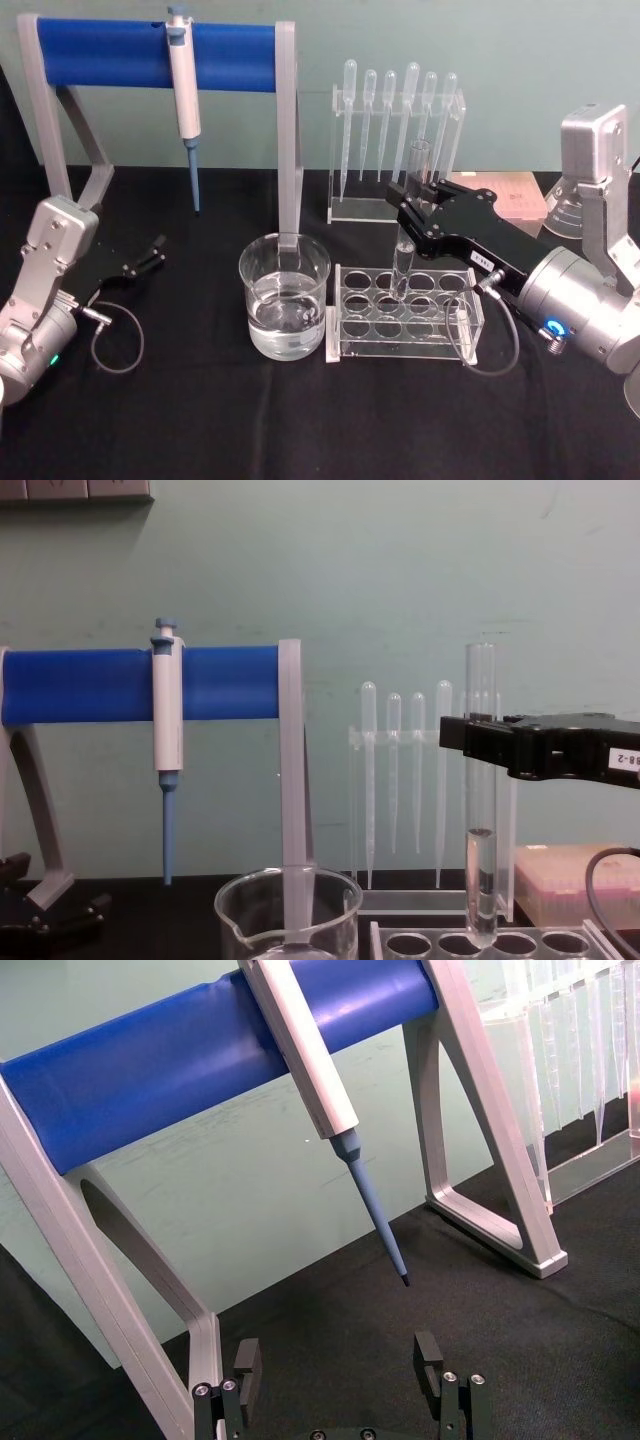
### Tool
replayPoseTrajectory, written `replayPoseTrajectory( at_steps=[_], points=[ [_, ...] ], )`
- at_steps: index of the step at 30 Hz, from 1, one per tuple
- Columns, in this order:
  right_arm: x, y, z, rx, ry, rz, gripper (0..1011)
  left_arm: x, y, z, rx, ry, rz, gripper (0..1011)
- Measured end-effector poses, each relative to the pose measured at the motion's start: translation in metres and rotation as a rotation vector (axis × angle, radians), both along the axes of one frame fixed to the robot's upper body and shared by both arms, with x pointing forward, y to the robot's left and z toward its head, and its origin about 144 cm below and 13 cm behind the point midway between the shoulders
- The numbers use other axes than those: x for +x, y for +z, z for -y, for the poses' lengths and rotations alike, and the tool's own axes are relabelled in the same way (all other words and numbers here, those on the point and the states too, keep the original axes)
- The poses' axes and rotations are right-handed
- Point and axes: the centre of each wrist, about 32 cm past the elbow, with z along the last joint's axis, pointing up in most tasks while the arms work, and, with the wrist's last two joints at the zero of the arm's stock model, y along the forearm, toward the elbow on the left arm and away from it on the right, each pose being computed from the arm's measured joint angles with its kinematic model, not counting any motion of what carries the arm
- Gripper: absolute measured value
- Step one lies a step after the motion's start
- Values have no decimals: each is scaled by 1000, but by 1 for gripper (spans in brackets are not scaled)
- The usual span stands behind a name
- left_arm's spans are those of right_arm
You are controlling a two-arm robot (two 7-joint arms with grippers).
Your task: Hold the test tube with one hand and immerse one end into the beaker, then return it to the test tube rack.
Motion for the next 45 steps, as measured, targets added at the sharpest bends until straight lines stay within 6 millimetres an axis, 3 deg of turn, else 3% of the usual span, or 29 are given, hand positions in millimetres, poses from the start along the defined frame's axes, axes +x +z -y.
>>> replayPoseTrajectory(
  at_steps=[35,45],
  points=[
    [0,0,0,0,1,0,225,0,0,0,0,0,0,1000],
    [11,26,-27,18,60,46,225,0,0,0,0,0,0,1000]
  ],
)
